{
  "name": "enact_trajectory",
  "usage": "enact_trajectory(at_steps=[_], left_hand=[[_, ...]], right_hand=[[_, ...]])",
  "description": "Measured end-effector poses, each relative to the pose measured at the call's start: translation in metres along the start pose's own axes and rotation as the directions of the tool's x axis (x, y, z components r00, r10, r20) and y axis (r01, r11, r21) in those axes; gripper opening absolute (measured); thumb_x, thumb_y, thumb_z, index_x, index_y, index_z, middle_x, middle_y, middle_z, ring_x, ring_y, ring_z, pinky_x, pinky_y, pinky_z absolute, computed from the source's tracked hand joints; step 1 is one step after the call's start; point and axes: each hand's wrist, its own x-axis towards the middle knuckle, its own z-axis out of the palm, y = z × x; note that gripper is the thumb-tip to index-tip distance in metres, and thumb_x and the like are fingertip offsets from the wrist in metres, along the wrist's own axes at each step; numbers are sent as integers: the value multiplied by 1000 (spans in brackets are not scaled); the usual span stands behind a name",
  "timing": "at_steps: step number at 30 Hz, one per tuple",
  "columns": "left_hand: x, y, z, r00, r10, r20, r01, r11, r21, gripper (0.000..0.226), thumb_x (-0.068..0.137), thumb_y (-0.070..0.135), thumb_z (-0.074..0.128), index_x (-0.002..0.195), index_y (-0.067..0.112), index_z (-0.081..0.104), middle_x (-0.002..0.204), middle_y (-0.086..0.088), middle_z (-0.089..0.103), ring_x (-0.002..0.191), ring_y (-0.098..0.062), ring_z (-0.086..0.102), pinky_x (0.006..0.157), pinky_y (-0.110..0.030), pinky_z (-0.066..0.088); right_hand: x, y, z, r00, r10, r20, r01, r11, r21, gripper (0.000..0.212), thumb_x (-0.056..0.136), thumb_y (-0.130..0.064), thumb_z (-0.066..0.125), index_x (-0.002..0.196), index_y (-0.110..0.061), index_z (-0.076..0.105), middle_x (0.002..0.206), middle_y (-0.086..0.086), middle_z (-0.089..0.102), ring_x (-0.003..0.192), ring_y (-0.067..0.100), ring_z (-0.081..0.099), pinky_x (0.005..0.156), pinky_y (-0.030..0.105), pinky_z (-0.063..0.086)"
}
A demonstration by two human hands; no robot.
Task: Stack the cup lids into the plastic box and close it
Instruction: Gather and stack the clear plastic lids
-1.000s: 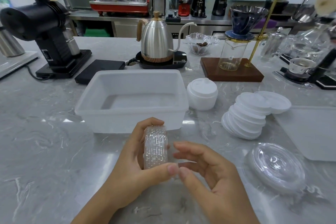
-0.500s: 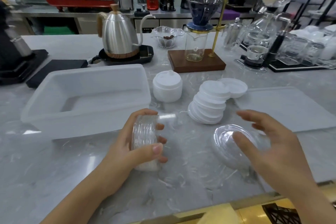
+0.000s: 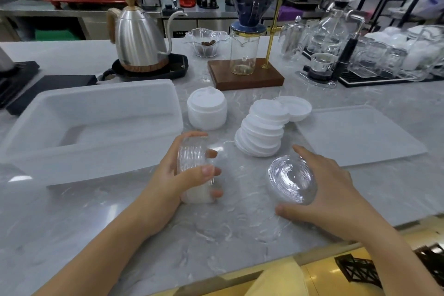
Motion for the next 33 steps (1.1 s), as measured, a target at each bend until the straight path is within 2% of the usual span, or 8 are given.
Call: enact_trajectory(at_steps=[7,11,16,18,21,25,30,33], left_hand=[[-8,4,0,1000,2,6,-2,1000,19,83,57,38,100,130,29,61,122,-15,65,102,-33,71,79,-53,58],[-10,6,-2,1000,26,4,-26,1000,8,82,59,36,99,131,28,61,122,-17,63,103,-34,70,80,-54,58],[-10,11,-3,998,56,-8,-56,998,-19,79,60,38,98,129,29,62,122,-16,63,103,-35,69,80,-56,57],[-11,12,-3,998,62,-17,-62,998,-22,79,60,39,98,129,29,62,122,-15,64,103,-34,70,81,-56,58],[-13,13,-1,998,56,-12,-56,997,-52,80,59,37,99,130,28,61,122,-16,62,102,-34,69,80,-54,57],[-16,15,1,998,53,-19,-54,995,-78,82,58,35,99,129,27,61,120,-16,62,102,-34,68,81,-52,55],[-17,18,1,999,48,-24,-50,997,-66,82,58,37,99,130,28,60,124,-16,60,106,-36,67,83,-53,55],[-18,19,1,998,60,-29,-62,996,-65,81,59,37,98,130,27,60,124,-17,60,106,-38,67,83,-53,55]], right_hand=[[3,-1,0,998,-66,-21,66,998,1,114,53,-56,87,149,-40,28,111,-37,32,114,-1,34,93,20,27],[3,-2,2,994,-88,-70,89,996,5,111,52,-50,88,147,-38,32,121,-28,40,114,-2,37,93,18,28],[11,-11,1,986,-100,-137,138,941,308,99,42,-58,82,132,-54,41,122,-43,48,112,-22,46,78,2,40],[17,-19,3,986,-118,-118,158,890,427,97,42,-58,84,131,-49,48,128,-30,54,118,-15,49,87,8,42],[24,-32,10,981,-174,-86,192,812,552,95,44,-52,87,132,-43,53,132,-15,59,125,2,53,105,30,43],[26,-50,26,975,-217,-38,190,739,646,89,46,-44,88,129,-39,57,133,-16,61,125,-2,53,109,44,45],[26,-60,36,959,-283,17,191,691,697,83,52,-47,80,132,-45,56,133,-27,60,129,-12,47,105,22,42],[26,-62,36,955,-296,5,226,741,632,82,53,-48,81,131,-49,56,132,-31,59,126,-12,50,96,11,42]])
